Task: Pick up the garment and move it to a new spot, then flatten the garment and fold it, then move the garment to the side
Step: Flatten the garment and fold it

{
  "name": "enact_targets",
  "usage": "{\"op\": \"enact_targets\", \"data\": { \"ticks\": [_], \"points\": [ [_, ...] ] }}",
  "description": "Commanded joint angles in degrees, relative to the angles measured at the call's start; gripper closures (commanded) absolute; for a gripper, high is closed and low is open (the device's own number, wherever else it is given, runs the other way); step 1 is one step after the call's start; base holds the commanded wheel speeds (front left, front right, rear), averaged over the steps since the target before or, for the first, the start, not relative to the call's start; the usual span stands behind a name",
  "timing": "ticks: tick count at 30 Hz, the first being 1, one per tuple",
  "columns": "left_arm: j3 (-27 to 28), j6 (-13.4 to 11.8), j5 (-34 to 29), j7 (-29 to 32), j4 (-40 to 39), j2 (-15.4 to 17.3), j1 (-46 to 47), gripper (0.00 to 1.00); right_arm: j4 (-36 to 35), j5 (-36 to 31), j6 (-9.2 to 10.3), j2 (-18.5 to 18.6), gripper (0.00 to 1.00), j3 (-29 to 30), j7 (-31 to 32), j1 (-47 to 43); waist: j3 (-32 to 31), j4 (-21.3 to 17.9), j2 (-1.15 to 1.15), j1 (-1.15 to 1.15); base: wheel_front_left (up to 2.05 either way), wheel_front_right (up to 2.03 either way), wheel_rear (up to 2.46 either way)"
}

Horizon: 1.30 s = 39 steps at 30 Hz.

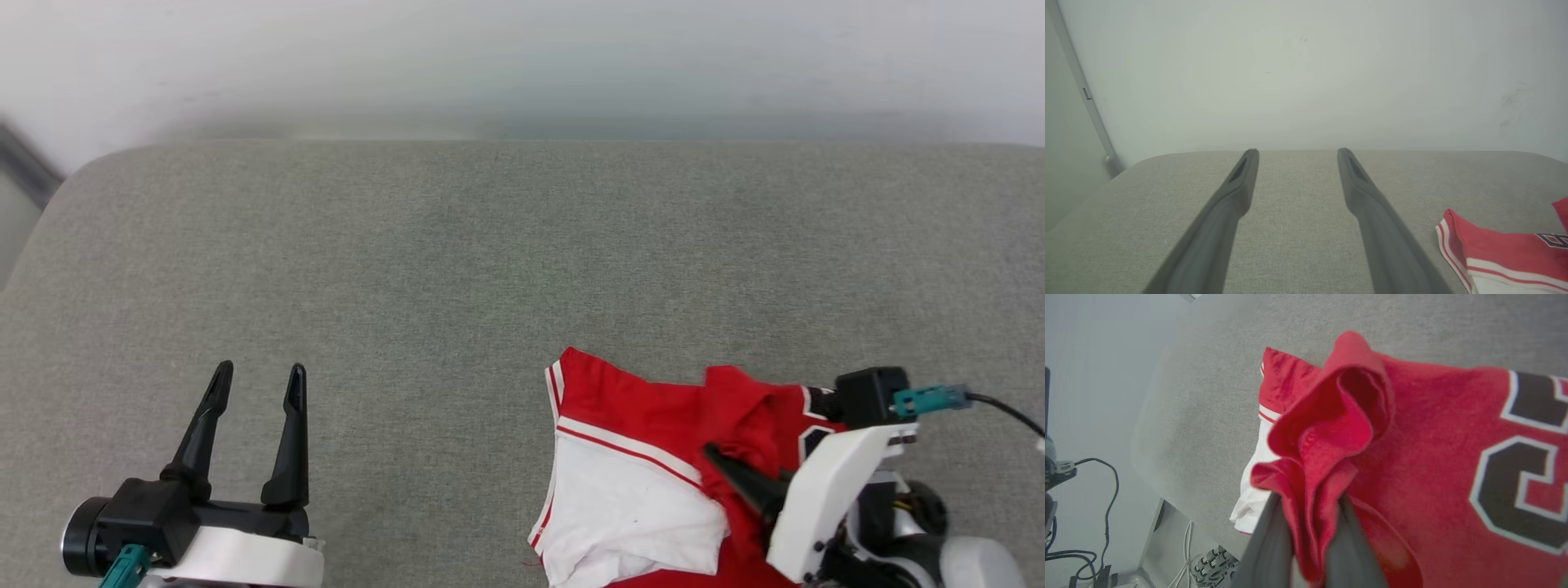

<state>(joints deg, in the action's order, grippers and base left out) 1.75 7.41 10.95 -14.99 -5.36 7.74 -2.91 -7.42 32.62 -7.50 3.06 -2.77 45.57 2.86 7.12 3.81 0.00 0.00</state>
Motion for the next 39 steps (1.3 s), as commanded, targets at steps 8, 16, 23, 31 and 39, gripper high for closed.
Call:
{"op": "enact_targets", "data": {
  "ticks": [8, 16, 23, 31, 39],
  "points": [
    [-0.3, 0.1, 0.4, -0.3, 0.5, 0.1, 0.8, 0.00, 6.9, 6.2, 0.02, -0.3, 1.00, -7.6, -6.5, 2.3, 0.3, 1.9, 0.00, 0.00, 0.00, 0.00, 0.00],
    [-0.1, 0.1, 0.6, -0.3, 0.8, -0.2, 0.6, 0.00, 12.1, 7.3, 0.02, -0.3, 0.00, -12.3, -12.6, 4.6, 0.3, 2.8, 0.00, 0.00, 0.00, 0.00, 0.00],
    [-0.1, 0.1, 0.5, -0.3, 1.0, -0.2, 0.2, 0.00, 10.1, 9.8, 0.02, -0.3, 0.00, -17.5, -12.8, 6.2, 0.0, 2.0, 0.00, 0.00, 0.00, 0.00, 0.00],
    [0.1, 0.1, 0.3, -0.3, 0.6, -0.1, 0.4, 0.00, 4.4, 0.2, 0.02, -0.2, 0.00, -14.2, -12.8, 10.7, 0.1, -0.2, 0.00, 0.00, 0.00, 0.00, 0.00],
    [-0.4, 0.1, 0.3, -0.3, 0.3, -0.4, 1.7, 0.00, 4.7, -15.5, 0.02, 8.6, 0.00, -11.5, -25.4, 15.7, 1.4, -2.3, 0.00, 0.00, 0.00, 0.00, 0.00]
  ]
}}
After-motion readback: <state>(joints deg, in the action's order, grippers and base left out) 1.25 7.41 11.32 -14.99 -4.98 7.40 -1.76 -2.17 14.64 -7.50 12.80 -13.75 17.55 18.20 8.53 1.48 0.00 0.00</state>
